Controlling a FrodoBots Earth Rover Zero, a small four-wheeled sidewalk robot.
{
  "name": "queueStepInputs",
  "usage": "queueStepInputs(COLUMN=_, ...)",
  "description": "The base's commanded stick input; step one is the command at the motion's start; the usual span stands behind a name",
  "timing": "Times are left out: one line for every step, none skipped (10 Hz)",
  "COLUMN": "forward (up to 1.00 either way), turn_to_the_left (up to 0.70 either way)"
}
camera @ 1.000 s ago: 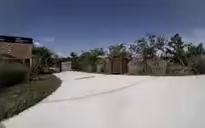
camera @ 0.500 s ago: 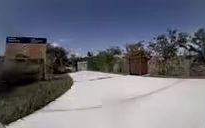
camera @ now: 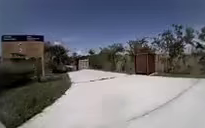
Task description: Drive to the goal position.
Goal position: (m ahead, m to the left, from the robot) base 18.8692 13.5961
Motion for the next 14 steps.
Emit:
queueStepInputs(forward=0.85, turn_to_the_left=0.0)
queueStepInputs(forward=0.85, turn_to_the_left=0.0)
queueStepInputs(forward=0.85, turn_to_the_left=0.0)
queueStepInputs(forward=0.85, turn_to_the_left=0.0)
queueStepInputs(forward=0.85, turn_to_the_left=0.0)
queueStepInputs(forward=0.85, turn_to_the_left=0.0)
queueStepInputs(forward=0.85, turn_to_the_left=0.0)
queueStepInputs(forward=0.85, turn_to_the_left=0.0)
queueStepInputs(forward=0.85, turn_to_the_left=0.0)
queueStepInputs(forward=0.85, turn_to_the_left=0.22)
queueStepInputs(forward=0.85, turn_to_the_left=0.34)
queueStepInputs(forward=0.85, turn_to_the_left=0.34)
queueStepInputs(forward=0.85, turn_to_the_left=0.34)
queueStepInputs(forward=0.85, turn_to_the_left=0.25)
